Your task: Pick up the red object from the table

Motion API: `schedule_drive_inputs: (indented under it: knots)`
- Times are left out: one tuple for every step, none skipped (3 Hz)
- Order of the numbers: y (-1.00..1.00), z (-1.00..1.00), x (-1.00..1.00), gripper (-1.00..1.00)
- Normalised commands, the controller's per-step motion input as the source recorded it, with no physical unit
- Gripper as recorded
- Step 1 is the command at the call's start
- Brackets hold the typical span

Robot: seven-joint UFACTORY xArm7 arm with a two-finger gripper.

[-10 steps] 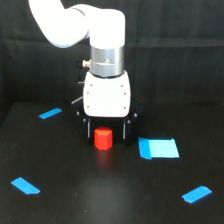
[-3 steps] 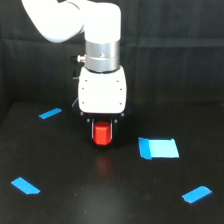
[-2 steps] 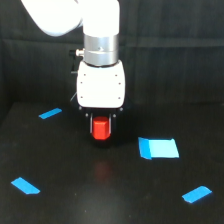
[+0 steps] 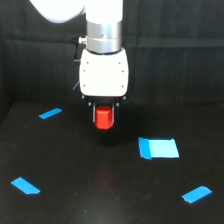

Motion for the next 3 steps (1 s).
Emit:
schedule_drive_inputs:
  knots:
    - [0.08,0.76,0.08,-1.00]
    - [0.06,0.80,0.06,-0.95]
    - [0.11,0.56,0.03,-0.99]
